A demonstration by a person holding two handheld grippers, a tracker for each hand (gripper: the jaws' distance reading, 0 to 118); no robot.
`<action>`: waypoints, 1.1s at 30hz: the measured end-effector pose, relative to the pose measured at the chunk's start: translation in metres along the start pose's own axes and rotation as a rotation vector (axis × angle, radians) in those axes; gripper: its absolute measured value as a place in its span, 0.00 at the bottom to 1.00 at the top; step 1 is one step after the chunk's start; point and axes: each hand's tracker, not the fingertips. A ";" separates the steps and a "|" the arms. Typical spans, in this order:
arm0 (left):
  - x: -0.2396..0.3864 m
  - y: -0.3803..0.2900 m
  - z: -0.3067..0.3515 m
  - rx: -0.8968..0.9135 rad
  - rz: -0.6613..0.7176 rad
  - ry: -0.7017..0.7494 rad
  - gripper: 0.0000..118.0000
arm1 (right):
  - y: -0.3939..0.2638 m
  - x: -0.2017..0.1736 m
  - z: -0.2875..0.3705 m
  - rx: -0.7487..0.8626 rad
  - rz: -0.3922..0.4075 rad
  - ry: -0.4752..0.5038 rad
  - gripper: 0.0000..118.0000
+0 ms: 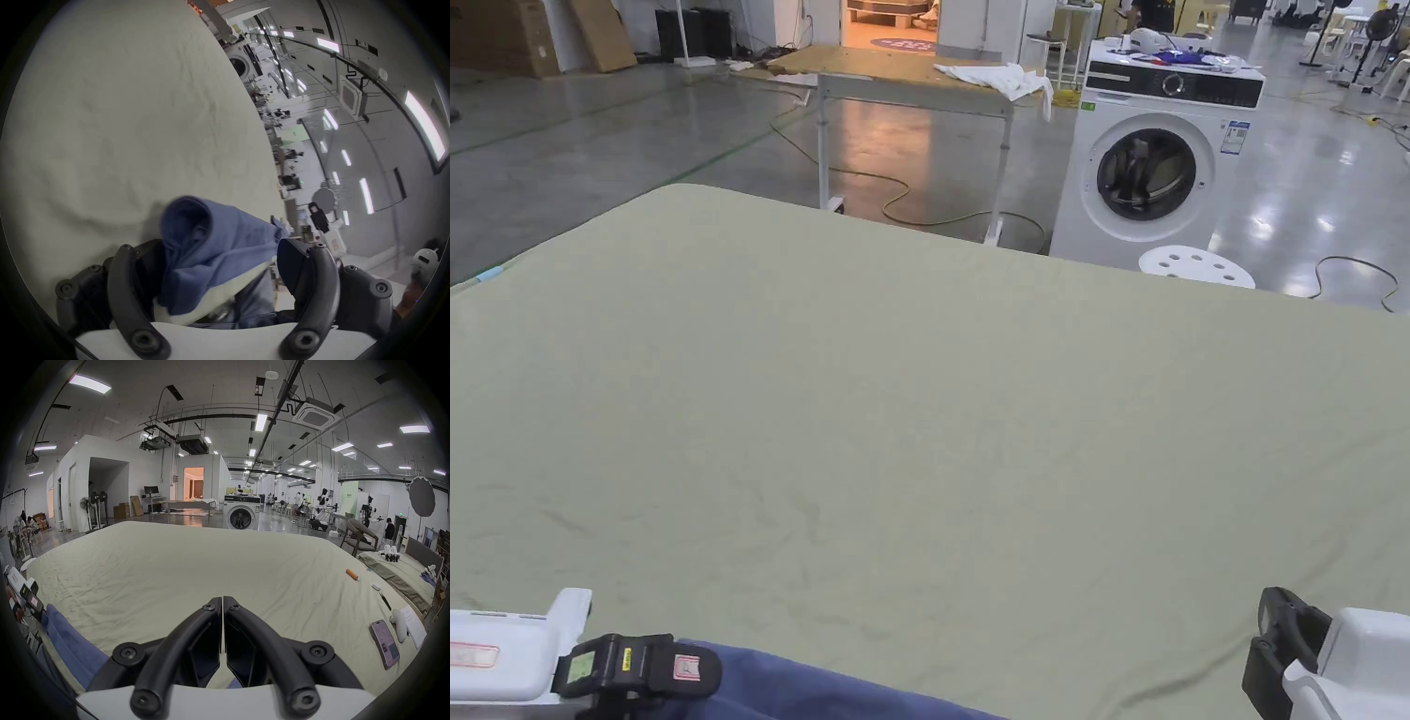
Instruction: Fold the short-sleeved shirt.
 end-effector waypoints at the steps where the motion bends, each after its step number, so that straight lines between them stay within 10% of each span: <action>1: -0.001 -0.001 -0.005 -0.007 -0.012 -0.007 0.74 | 0.000 0.000 0.000 -0.002 -0.002 0.001 0.00; 5: -0.001 0.002 -0.016 0.028 0.029 0.088 0.18 | -0.001 -0.002 -0.001 -0.005 -0.006 0.004 0.00; 33: 0.163 -0.009 0.052 0.139 -0.322 0.647 0.10 | -0.004 -0.001 -0.012 -0.010 -0.026 0.043 0.00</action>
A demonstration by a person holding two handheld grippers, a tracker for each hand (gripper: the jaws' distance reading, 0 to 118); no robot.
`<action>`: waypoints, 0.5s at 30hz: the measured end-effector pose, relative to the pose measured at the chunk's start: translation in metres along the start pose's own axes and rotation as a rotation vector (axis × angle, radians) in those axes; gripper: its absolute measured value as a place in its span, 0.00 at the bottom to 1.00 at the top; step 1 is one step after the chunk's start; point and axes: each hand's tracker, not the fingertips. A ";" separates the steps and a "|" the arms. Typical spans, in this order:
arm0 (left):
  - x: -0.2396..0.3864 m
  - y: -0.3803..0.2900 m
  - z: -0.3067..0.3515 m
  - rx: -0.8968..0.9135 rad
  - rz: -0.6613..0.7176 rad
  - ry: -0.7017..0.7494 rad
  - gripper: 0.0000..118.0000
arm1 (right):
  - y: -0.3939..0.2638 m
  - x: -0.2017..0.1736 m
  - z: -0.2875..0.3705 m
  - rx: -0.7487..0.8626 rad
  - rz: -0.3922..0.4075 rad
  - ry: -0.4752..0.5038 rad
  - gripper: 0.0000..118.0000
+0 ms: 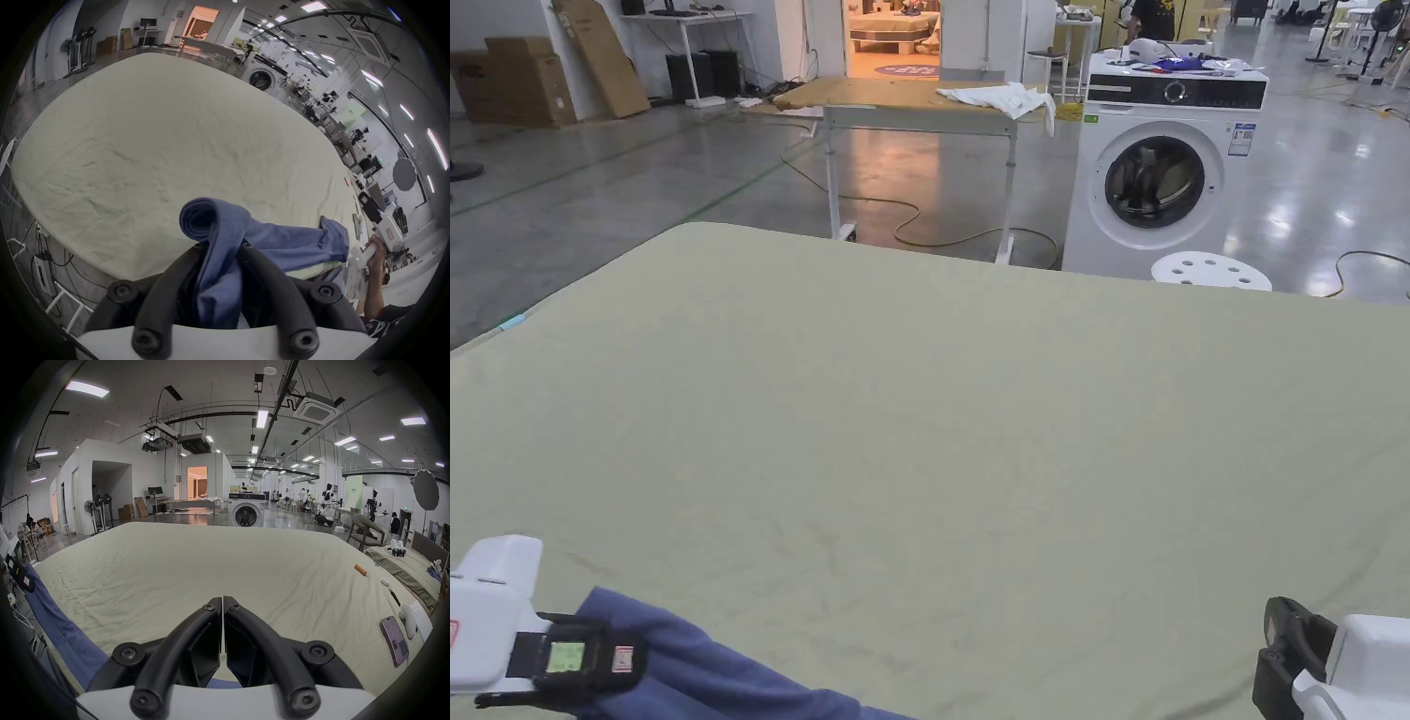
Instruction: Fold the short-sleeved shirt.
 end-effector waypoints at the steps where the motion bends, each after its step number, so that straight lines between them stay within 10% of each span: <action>1: 0.010 -0.001 0.001 0.003 0.004 -0.020 0.10 | 0.000 0.000 0.000 -0.001 -0.001 0.003 0.00; 15: 0.133 -0.023 -0.102 -0.143 -0.089 -0.136 0.11 | -0.013 0.016 0.004 -0.030 -0.042 -0.018 0.00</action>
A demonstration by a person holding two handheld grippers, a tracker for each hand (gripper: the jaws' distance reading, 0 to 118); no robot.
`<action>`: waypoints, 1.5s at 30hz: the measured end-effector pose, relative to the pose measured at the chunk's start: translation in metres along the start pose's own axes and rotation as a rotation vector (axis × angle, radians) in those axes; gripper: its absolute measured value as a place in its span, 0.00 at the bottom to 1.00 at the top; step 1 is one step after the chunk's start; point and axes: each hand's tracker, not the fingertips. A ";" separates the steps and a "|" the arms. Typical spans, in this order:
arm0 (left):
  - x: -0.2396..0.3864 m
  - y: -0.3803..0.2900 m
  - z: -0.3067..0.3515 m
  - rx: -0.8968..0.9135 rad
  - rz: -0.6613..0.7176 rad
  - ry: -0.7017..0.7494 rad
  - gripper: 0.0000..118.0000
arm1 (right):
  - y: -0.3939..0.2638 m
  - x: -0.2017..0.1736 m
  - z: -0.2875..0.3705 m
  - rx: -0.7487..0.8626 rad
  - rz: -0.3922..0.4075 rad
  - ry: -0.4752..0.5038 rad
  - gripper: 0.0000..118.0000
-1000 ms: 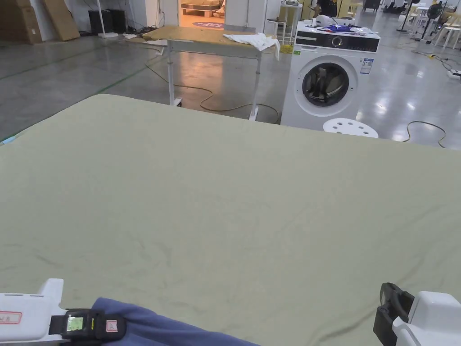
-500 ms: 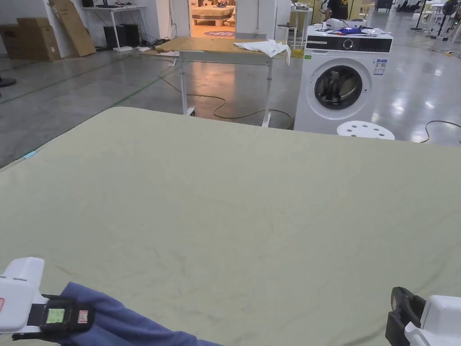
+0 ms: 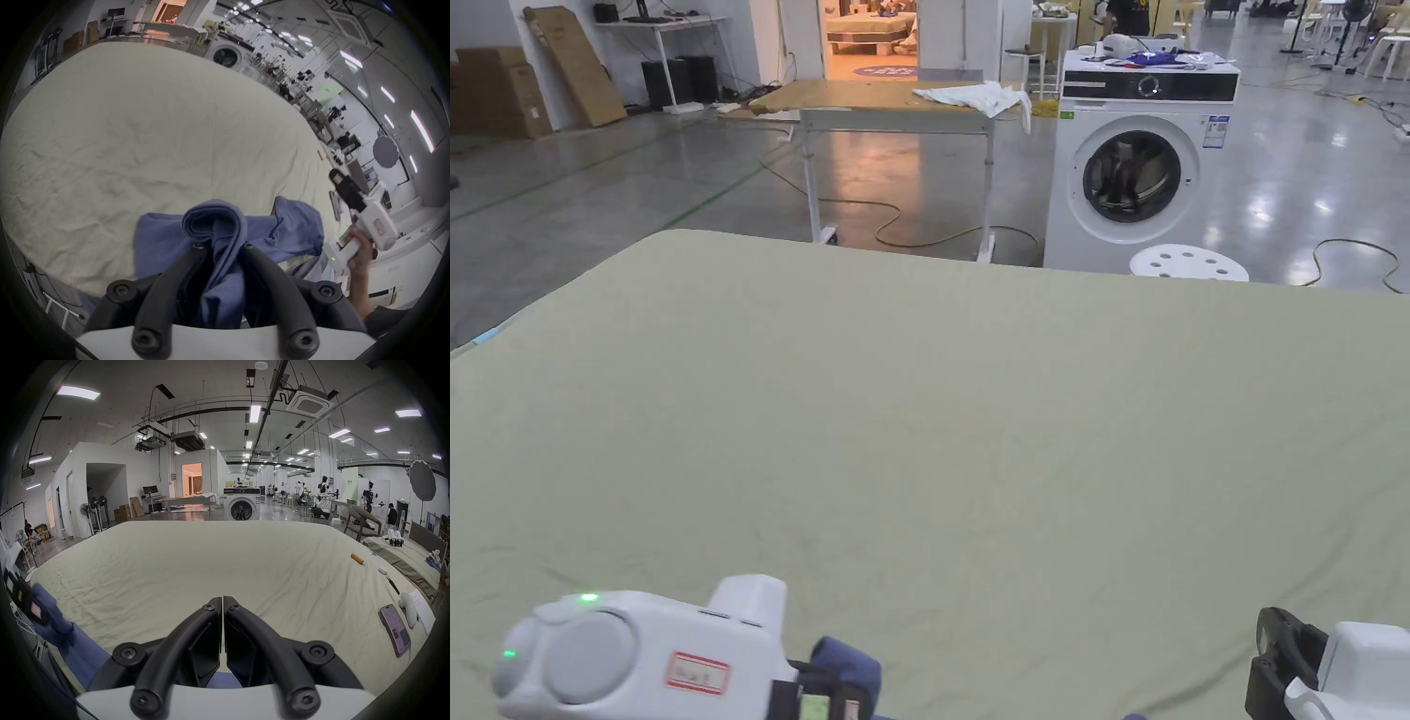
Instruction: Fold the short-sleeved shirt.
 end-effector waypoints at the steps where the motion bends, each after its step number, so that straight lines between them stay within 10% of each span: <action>1: 0.005 -0.002 -0.014 -0.032 -0.029 0.014 0.11 | -0.001 0.001 0.001 -0.002 -0.001 -0.003 0.00; 8: 0.021 -0.019 -0.086 -0.131 -0.089 0.148 0.14 | -0.004 0.011 0.007 -0.014 -0.007 -0.025 0.00; 17: 0.024 -0.010 -0.051 -0.033 -0.004 0.025 0.55 | -0.005 0.015 0.010 -0.019 -0.015 -0.035 0.00; 28: 0.011 -0.010 -0.027 0.038 -0.052 0.092 0.06 | -0.003 0.016 0.015 -0.014 -0.014 -0.036 0.00; 45: 0.011 -0.044 -0.114 -0.079 0.001 -0.184 0.04 | -0.008 0.014 0.017 -0.031 -0.005 -0.041 0.00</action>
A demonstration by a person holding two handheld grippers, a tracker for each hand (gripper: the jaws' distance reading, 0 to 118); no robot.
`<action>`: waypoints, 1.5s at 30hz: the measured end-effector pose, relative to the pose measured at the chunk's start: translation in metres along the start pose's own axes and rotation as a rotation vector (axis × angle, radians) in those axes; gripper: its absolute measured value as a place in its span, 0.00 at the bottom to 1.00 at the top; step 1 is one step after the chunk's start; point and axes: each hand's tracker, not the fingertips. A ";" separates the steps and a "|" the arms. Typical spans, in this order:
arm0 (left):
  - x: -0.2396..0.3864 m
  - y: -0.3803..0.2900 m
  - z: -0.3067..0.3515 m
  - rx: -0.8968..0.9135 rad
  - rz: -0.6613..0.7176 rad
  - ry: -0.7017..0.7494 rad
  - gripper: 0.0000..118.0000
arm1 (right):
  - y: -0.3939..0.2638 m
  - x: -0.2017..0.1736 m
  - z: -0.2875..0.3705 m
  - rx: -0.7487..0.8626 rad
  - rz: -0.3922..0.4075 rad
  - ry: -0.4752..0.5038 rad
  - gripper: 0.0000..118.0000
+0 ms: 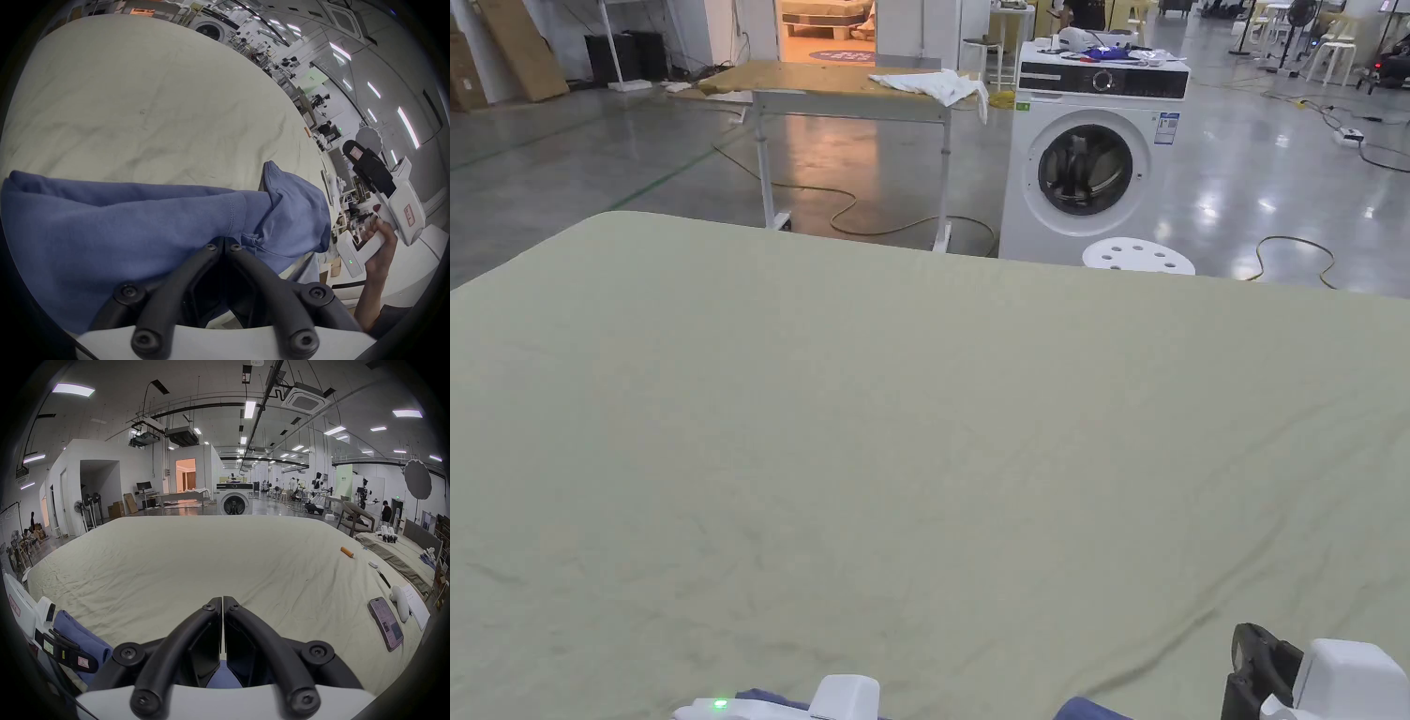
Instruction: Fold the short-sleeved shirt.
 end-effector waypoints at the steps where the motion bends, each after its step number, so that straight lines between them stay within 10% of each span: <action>1: 0.000 0.001 0.004 0.001 -0.003 -0.003 0.04 | 0.001 0.000 0.000 0.001 0.001 0.000 0.00; 8: -0.015 0.009 0.086 0.155 -0.039 -0.024 0.09 | 0.008 -0.003 0.000 0.021 0.013 0.012 0.00; 13: -0.061 0.011 0.141 0.247 -0.003 0.065 0.56 | 0.015 -0.009 -0.002 0.041 0.017 0.033 0.00; 21: -0.162 -0.002 0.126 0.181 0.208 -0.090 0.62 | 0.019 -0.017 -0.006 0.050 -0.005 0.064 0.00; 30: -0.182 -0.016 0.094 0.190 0.239 -0.369 0.61 | 0.023 -0.014 -0.003 0.042 0.010 0.047 0.00; 35: -0.168 -0.001 0.074 0.078 0.238 -0.333 0.18 | 0.025 -0.014 -0.001 0.041 0.007 0.047 0.00; 45: -0.127 0.010 0.114 0.124 0.160 -0.248 0.09 | 0.023 -0.007 -0.005 0.002 -0.019 0.050 0.00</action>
